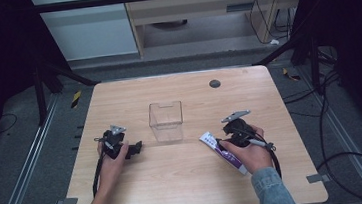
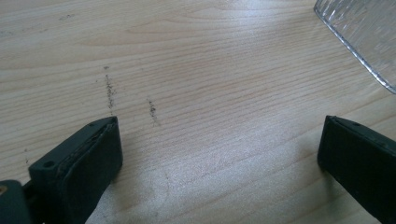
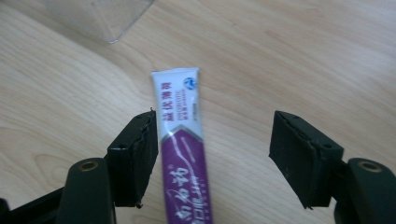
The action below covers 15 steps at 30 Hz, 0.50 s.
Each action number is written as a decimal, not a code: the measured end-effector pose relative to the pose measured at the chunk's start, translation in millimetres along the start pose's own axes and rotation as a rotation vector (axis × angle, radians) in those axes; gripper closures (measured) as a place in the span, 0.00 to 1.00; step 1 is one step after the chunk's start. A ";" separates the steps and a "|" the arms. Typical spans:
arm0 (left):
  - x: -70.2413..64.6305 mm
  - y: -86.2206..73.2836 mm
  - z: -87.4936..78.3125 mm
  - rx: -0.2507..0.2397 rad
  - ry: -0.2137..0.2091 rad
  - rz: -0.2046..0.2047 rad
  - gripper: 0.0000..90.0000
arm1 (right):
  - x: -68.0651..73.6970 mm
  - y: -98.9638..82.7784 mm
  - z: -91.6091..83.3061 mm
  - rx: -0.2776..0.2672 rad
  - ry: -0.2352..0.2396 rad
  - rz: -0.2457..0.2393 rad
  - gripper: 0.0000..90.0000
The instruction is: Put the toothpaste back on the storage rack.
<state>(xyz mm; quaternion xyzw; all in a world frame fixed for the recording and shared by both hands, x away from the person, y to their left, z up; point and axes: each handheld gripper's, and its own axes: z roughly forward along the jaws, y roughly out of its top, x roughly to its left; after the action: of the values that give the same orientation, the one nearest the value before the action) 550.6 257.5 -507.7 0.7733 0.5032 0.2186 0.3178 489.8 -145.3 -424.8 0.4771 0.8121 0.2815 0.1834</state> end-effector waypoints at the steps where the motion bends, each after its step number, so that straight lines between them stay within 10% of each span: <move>1: -0.1 0.0 0.0 0.000 0.000 0.000 0.00 | 1.3 0.9 1.7 0.001 0.003 -0.002 0.38; 15: -0.2 -0.1 0.0 -0.001 0.001 -0.001 0.00 | 9.1 23.5 7.5 0.038 -0.008 -0.013 0.30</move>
<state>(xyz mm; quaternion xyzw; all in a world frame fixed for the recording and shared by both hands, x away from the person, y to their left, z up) 550.4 257.3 -507.8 0.7729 0.5036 0.2191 0.3179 505.5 -126.1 -416.0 0.4761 0.8198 0.2629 0.1793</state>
